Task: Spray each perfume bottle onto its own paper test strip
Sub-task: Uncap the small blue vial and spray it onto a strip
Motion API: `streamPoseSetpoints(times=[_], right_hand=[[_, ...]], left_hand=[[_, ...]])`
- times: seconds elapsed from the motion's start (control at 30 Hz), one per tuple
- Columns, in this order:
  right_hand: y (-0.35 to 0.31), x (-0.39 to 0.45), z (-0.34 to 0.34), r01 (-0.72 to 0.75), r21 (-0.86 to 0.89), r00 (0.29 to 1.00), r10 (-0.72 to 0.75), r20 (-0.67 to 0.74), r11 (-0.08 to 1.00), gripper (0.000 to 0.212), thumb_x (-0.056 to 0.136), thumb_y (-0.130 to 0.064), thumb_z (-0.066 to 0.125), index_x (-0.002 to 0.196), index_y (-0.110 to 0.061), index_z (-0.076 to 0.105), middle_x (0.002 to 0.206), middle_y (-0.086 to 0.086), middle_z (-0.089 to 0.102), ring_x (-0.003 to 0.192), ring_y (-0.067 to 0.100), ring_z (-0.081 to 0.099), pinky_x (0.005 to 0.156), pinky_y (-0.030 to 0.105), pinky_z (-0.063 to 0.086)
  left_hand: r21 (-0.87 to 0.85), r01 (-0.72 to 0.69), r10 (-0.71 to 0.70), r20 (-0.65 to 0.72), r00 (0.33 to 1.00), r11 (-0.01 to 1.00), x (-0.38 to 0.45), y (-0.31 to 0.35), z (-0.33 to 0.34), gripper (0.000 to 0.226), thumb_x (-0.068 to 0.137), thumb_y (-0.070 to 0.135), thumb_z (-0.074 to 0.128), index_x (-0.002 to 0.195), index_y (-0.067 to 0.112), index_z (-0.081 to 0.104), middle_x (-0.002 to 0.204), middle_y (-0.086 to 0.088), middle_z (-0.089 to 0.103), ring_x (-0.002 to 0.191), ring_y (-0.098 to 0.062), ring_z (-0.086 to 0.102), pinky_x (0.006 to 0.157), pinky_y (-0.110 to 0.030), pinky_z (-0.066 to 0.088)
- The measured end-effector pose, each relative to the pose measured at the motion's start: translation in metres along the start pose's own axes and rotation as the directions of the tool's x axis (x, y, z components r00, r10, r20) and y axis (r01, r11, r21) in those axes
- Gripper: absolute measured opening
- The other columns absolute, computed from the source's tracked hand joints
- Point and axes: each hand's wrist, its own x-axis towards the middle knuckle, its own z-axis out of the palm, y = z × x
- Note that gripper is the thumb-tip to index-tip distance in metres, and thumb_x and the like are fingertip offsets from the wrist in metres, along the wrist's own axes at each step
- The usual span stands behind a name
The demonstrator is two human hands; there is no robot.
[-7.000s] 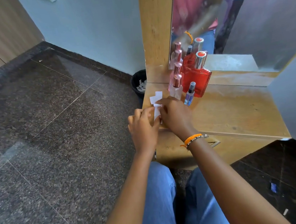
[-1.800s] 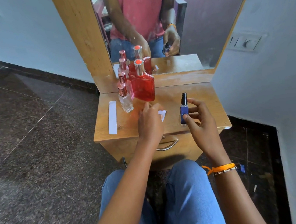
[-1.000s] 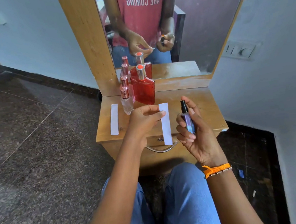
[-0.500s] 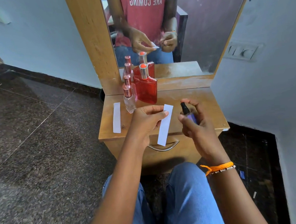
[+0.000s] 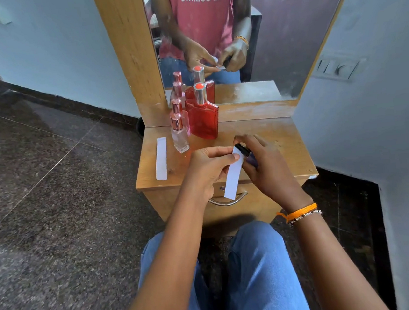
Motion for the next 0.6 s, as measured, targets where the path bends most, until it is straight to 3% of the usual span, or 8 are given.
streamPoseSetpoints(times=[0.1,0.3,0.5,0.6], right_hand=[[0.0034,-0.0011,0.0013,-0.013,-0.005,1.000,0.013,0.008,1.000,0.043,0.083,0.003,0.063,0.123,-0.012,0.053,0.111,0.003,0.057,0.076,-0.006,0.044,0.070,0.000,0.037],[0.0074,-0.0023,0.0034,-0.042,-0.012,0.999,0.042,-0.003,0.999,0.045,0.083,0.004,0.062,0.122,-0.015,0.052,0.109,-0.003,0.053,0.084,-0.020,0.045,0.068,-0.001,0.037],[0.0085,-0.0028,0.0058,-0.066,0.002,0.998,0.066,-0.022,0.998,0.043,0.084,0.002,0.062,0.121,-0.016,0.051,0.109,-0.003,0.054,0.079,-0.011,0.048,0.068,0.001,0.038],[0.0081,-0.0024,0.0062,-0.097,0.010,0.995,0.097,-0.036,0.995,0.044,0.084,0.002,0.062,0.122,-0.016,0.051,0.111,0.000,0.055,0.074,-0.004,0.048,0.067,0.000,0.037]], left_hand=[[0.006,0.007,-0.007,-0.007,1.000,1.000,0.0002,-0.0002,-0.0002,0.012,0.080,0.000,0.067,0.086,0.010,0.069,0.086,-0.006,0.069,0.084,-0.020,0.065,0.083,-0.033,0.053],[0.017,0.013,-0.013,-0.009,1.000,1.000,0.0005,0.0000,-0.0004,0.012,0.080,0.001,0.068,0.083,0.012,0.069,0.084,-0.004,0.069,0.081,-0.018,0.066,0.081,-0.031,0.053],[0.041,0.017,-0.015,-0.030,0.999,0.999,0.0010,-0.0013,-0.0009,0.011,0.079,0.004,0.069,0.087,0.012,0.070,0.094,-0.008,0.070,0.093,-0.025,0.066,0.086,-0.036,0.054],[0.048,0.015,-0.013,-0.032,0.999,0.999,0.0028,-0.0032,-0.0027,0.011,0.079,0.005,0.070,0.083,0.015,0.071,0.089,-0.003,0.070,0.088,-0.021,0.066,0.083,-0.035,0.054]])
